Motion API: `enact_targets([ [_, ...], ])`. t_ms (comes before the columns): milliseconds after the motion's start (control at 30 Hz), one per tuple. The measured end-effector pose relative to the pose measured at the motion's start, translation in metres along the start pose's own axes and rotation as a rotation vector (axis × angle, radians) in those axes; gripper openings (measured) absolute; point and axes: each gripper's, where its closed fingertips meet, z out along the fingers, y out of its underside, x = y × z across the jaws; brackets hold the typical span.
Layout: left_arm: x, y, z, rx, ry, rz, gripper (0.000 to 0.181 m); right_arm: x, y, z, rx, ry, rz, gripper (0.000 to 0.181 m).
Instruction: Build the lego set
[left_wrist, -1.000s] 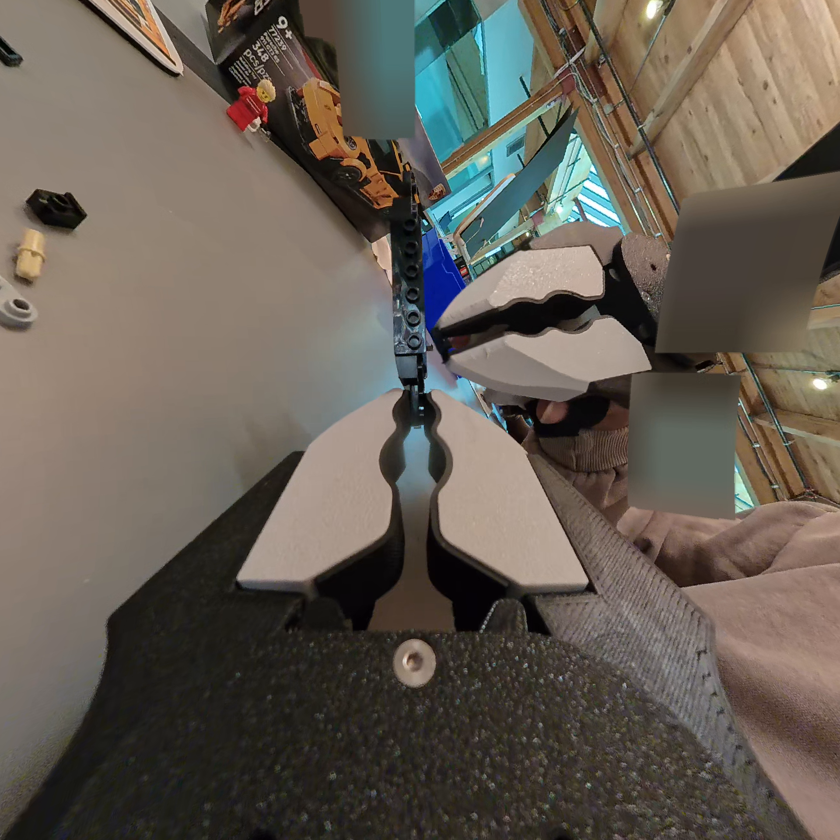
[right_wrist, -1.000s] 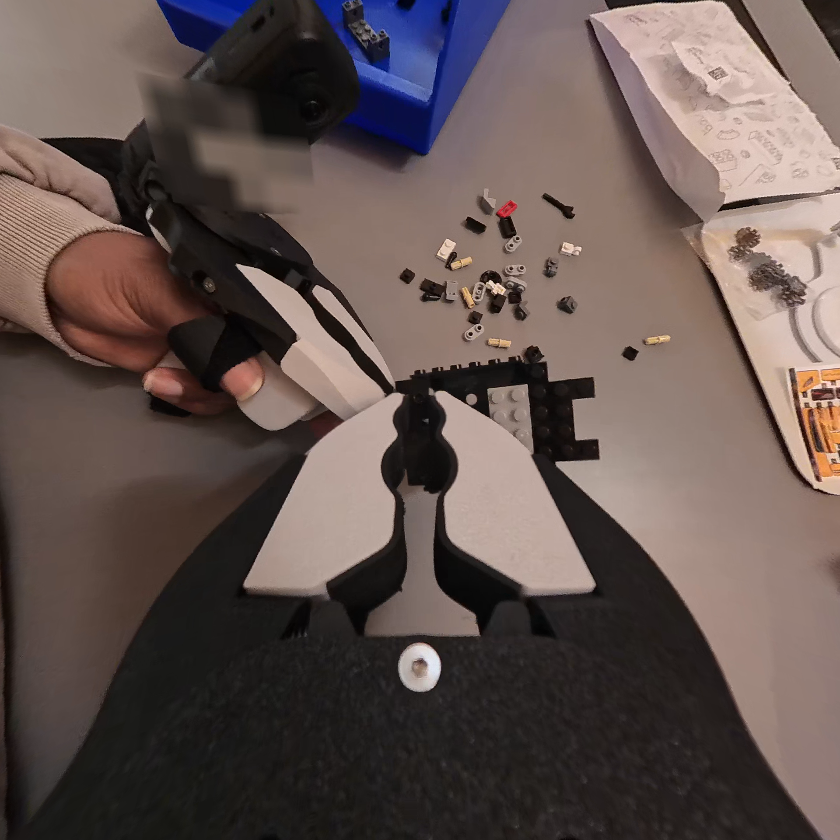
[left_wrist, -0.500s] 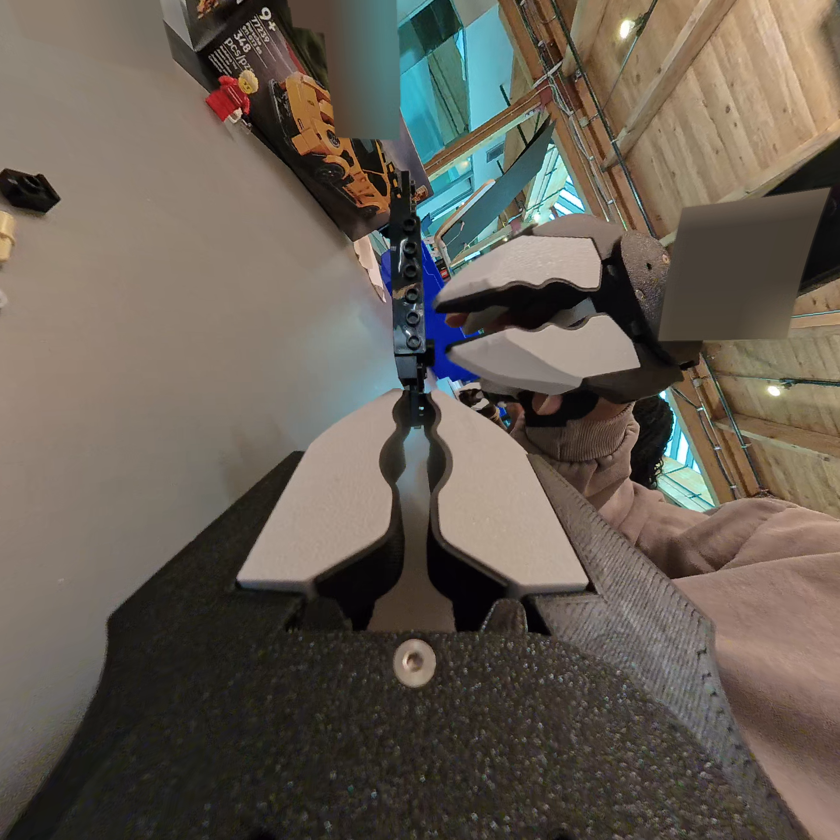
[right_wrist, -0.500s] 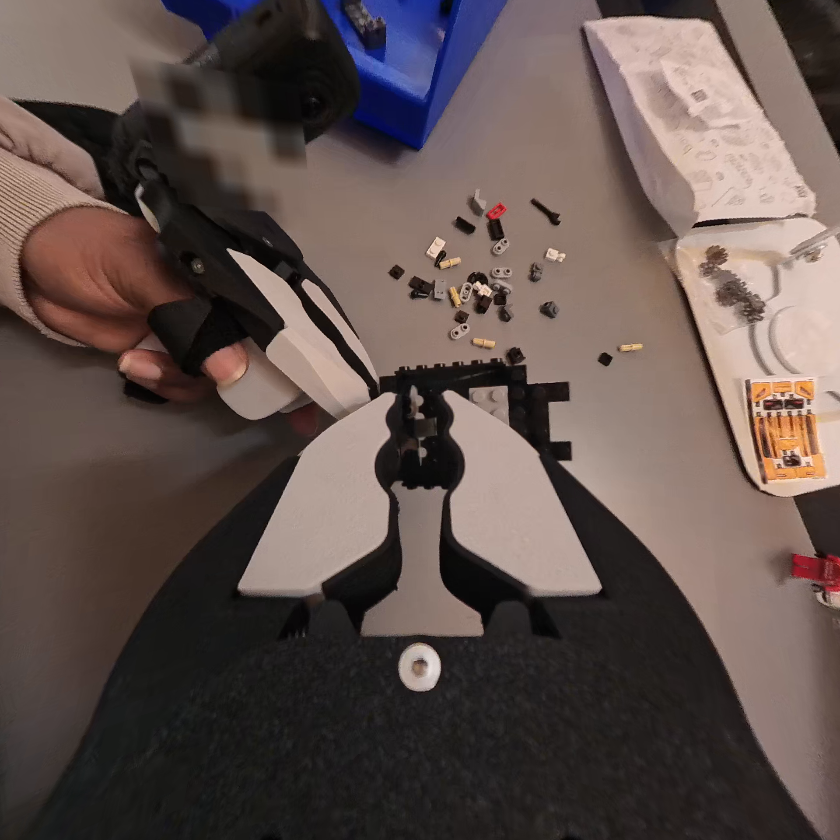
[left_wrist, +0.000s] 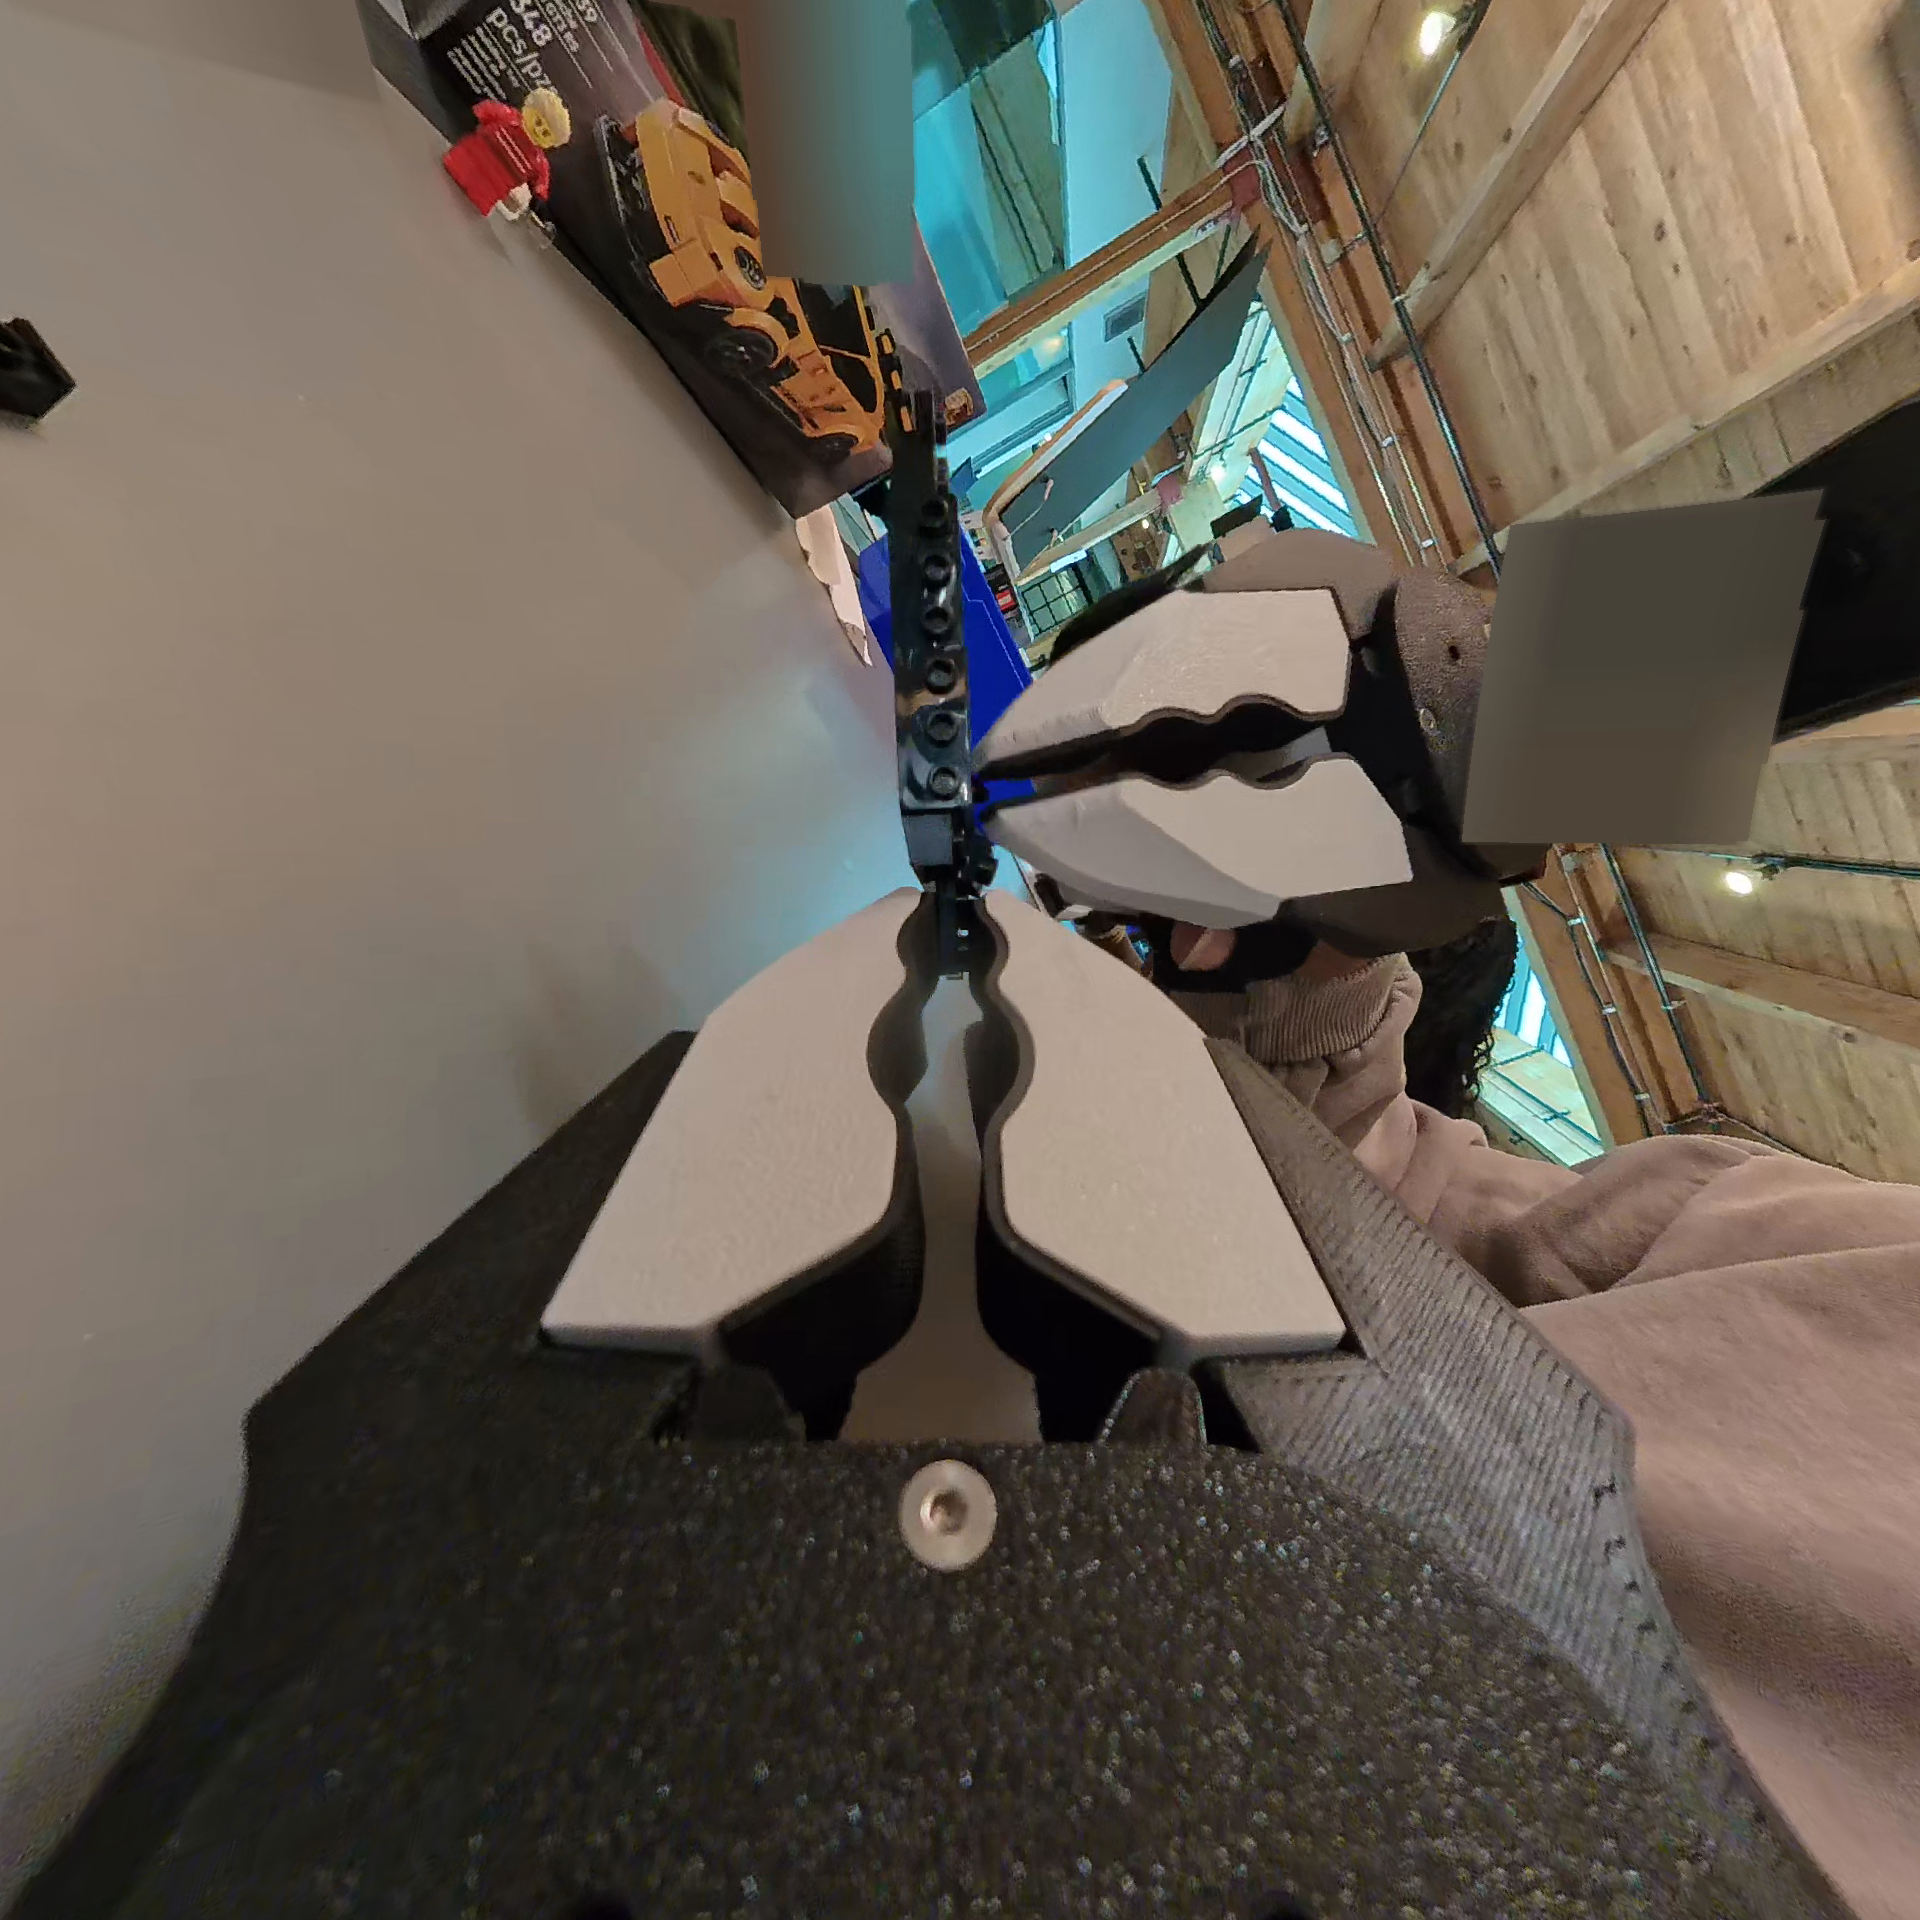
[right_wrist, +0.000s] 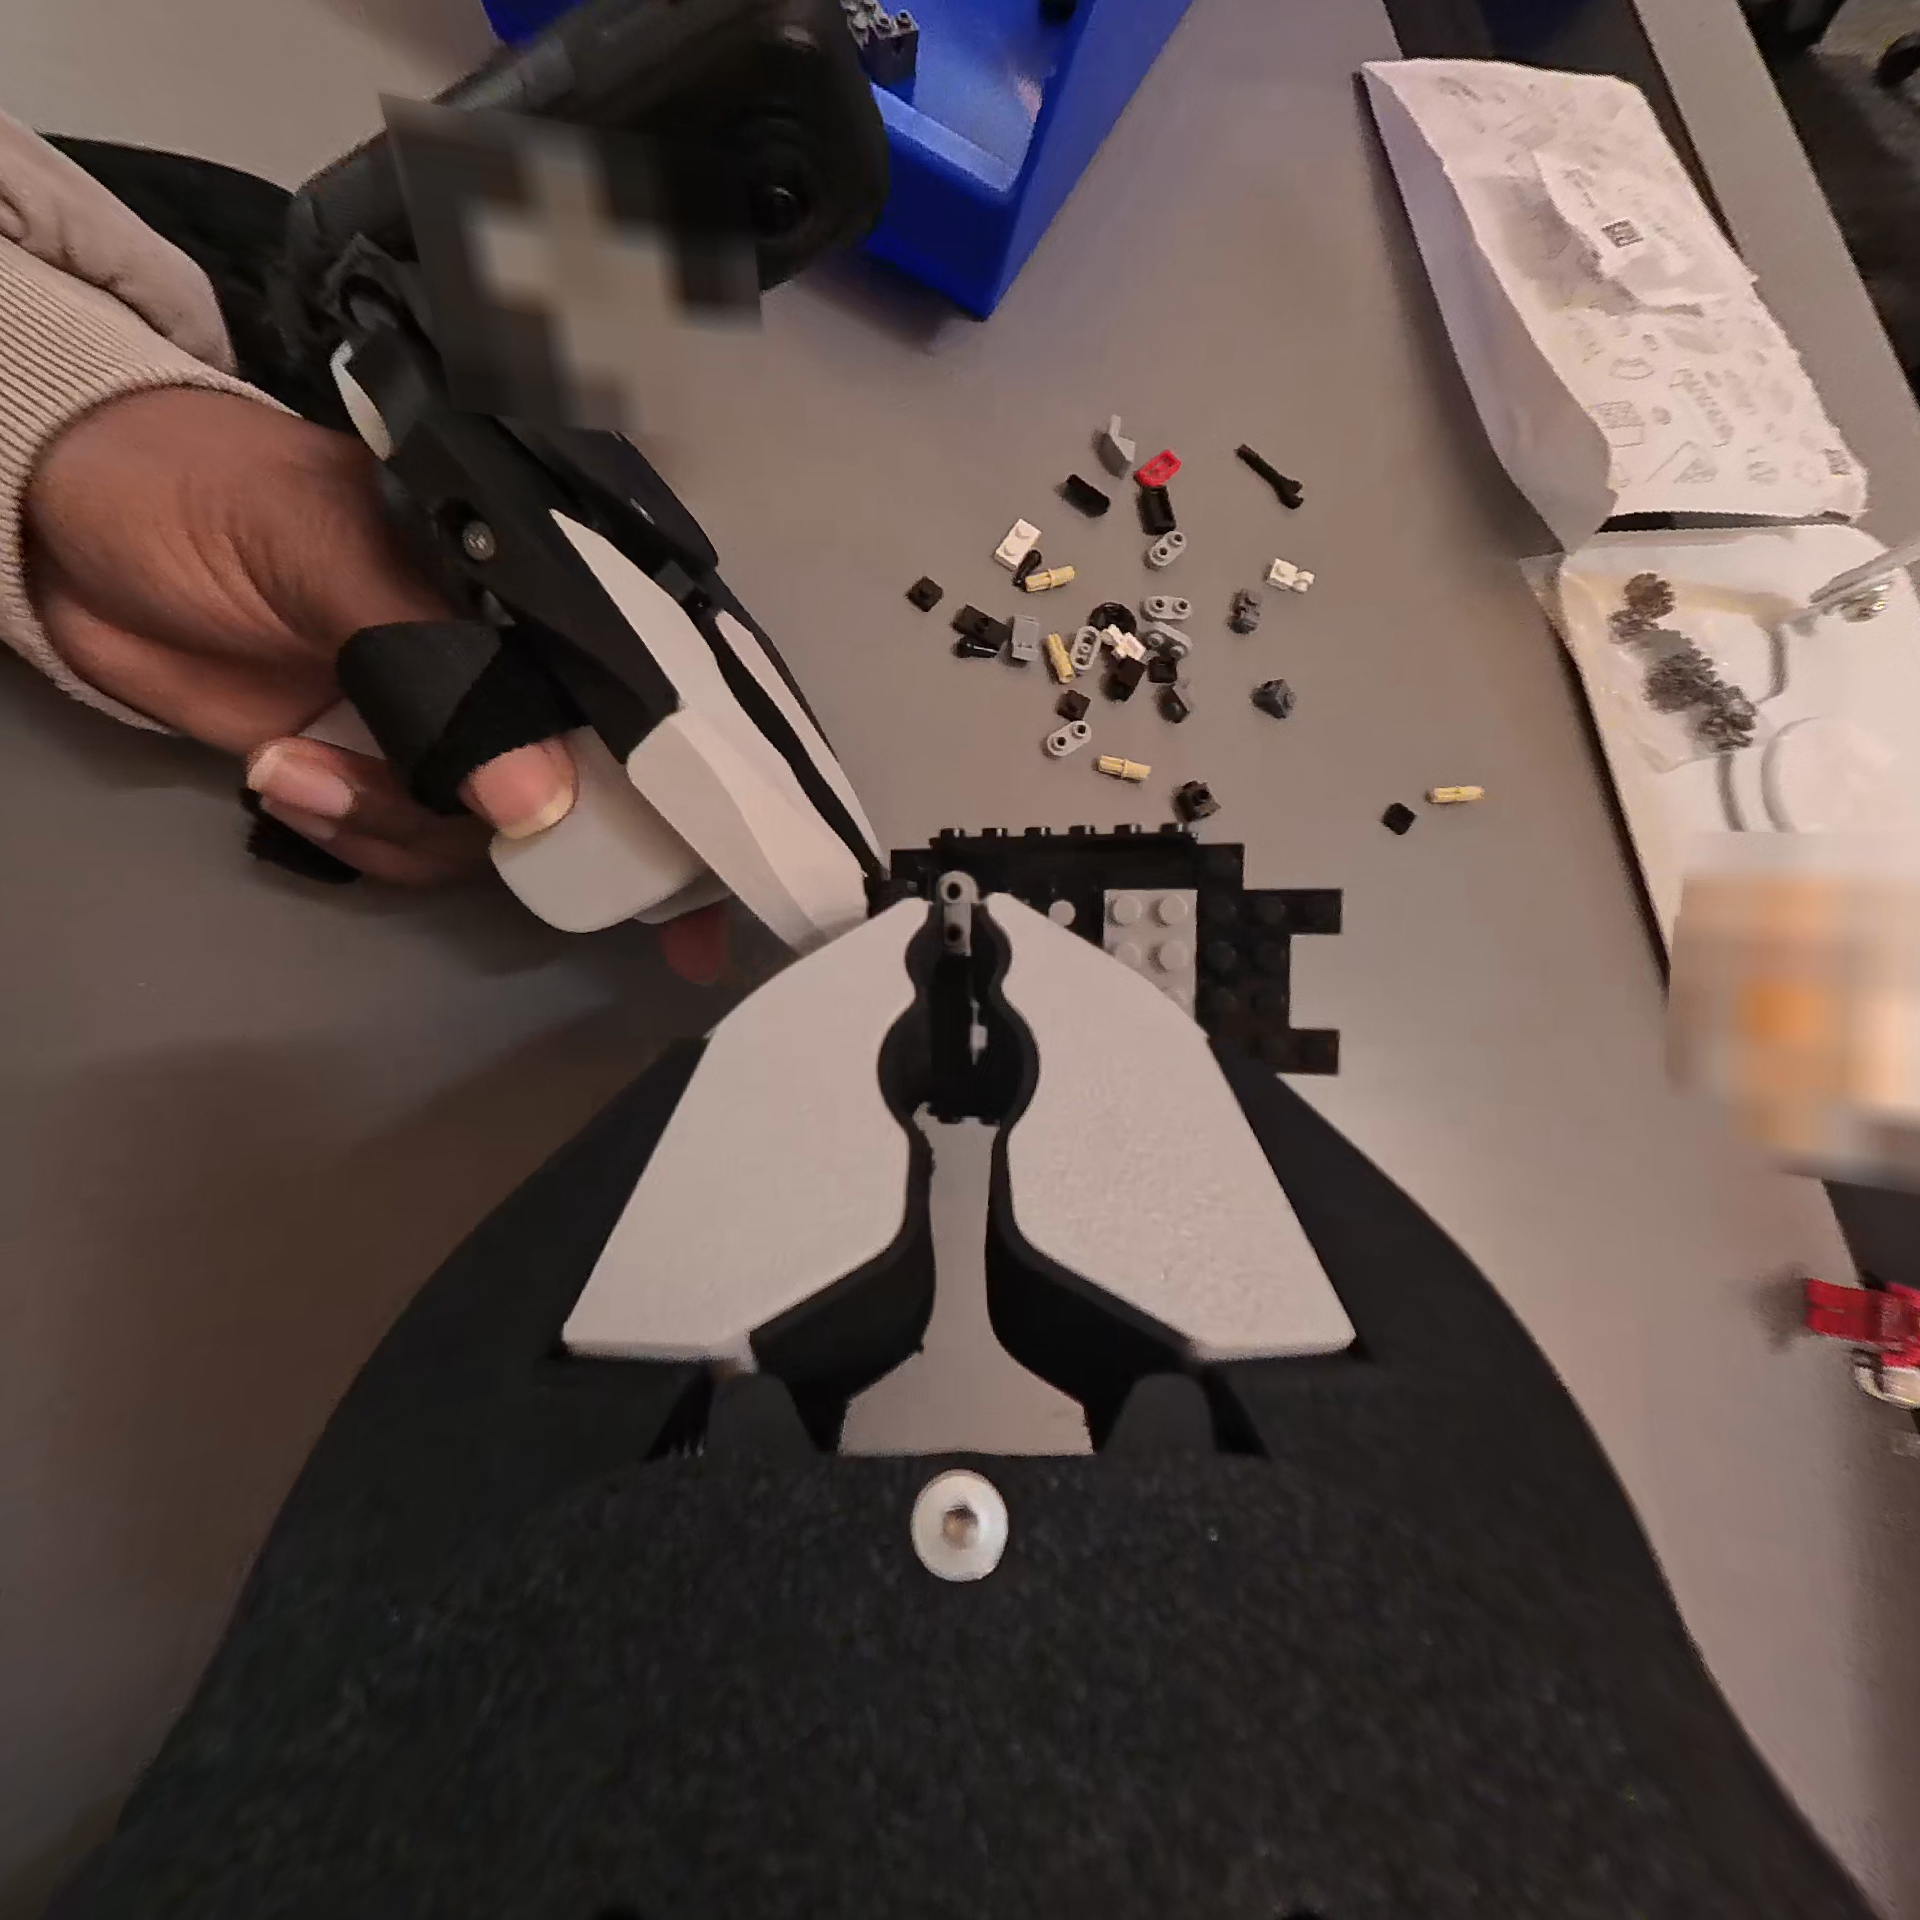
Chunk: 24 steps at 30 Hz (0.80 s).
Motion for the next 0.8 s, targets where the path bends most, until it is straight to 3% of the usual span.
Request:
enact_targets([
  [233, -0.004, 0.003, 0.0, -0.018, -0.016, -0.037, 0.005, -0.012, 0.001, -0.002, -0.004, -0.106, 0.007, 0.005],
  [500, -0.001, 0.015, 0.003, -0.091, -0.005, -0.038, 0.005, -0.02, 0.013, -0.003, -0.042, -0.231, -0.122, 0.006],
  [800, -0.005, 0.018, 0.003, -0.119, -0.04, -0.022, 0.005, -0.02, 0.017, -0.001, -0.06, -0.34, 0.03, 0.0],
])
